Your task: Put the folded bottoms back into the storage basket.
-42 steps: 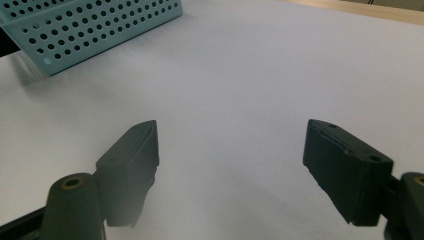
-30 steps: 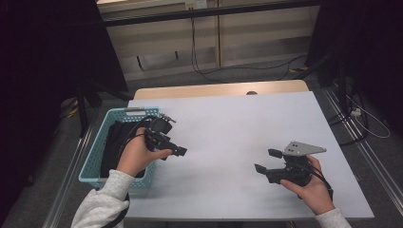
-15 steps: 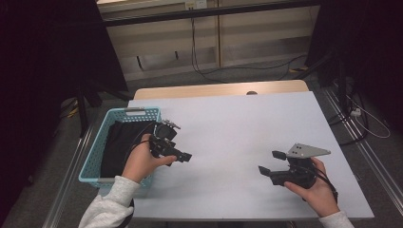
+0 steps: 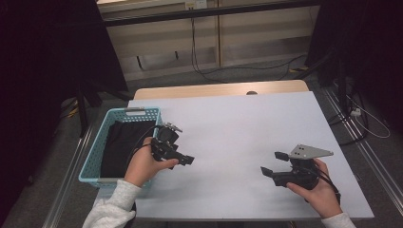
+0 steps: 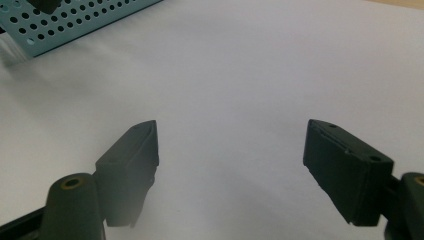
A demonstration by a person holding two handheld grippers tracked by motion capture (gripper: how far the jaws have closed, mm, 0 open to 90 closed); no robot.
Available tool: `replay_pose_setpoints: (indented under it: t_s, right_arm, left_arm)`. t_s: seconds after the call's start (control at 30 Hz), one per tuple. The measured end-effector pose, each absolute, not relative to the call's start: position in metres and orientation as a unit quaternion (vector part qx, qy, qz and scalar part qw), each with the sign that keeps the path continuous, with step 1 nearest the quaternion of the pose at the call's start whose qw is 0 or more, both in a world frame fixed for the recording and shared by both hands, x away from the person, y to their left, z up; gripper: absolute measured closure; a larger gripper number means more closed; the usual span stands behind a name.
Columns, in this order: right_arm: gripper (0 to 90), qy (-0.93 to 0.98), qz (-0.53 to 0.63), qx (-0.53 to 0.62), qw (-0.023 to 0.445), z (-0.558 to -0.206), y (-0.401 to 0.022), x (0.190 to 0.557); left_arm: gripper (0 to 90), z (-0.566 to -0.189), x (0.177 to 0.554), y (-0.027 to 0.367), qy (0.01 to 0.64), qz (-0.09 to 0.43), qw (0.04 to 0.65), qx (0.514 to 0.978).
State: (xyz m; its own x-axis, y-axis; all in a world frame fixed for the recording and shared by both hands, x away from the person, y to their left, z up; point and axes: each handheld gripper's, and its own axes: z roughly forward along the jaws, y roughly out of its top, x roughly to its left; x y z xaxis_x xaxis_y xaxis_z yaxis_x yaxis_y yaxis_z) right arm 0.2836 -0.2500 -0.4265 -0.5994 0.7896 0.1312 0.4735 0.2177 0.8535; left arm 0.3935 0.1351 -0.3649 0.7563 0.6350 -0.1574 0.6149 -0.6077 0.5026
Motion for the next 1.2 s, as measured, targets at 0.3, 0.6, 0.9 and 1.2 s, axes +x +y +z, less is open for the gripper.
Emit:
replay_pose_setpoints:
  t_s: [0.3,0.6,0.9,1.2]
  right_arm:
    - [22.0,0.764,0.462,0.416,0.174,-0.427,-0.255,0.280]
    - [22.0,0.761,0.457,0.426,0.177,-0.428,-0.267,0.275]
    - [22.0,0.770,0.445,0.421,0.177,-0.431,-0.269,0.271]
    - [22.0,0.779,0.435,0.418,0.172,-0.435,-0.270,0.269]
  left_arm:
    - [18.1,-0.371,0.388,0.136,0.352,0.013,0.282,0.892]
    - [17.8,-0.378,0.384,0.136,0.359,0.005,0.295,0.885]
    - [17.5,-0.387,0.380,0.135,0.360,0.000,0.299,0.884]
    - [17.2,-0.392,0.375,0.138,0.366,-0.003,0.317,0.875]
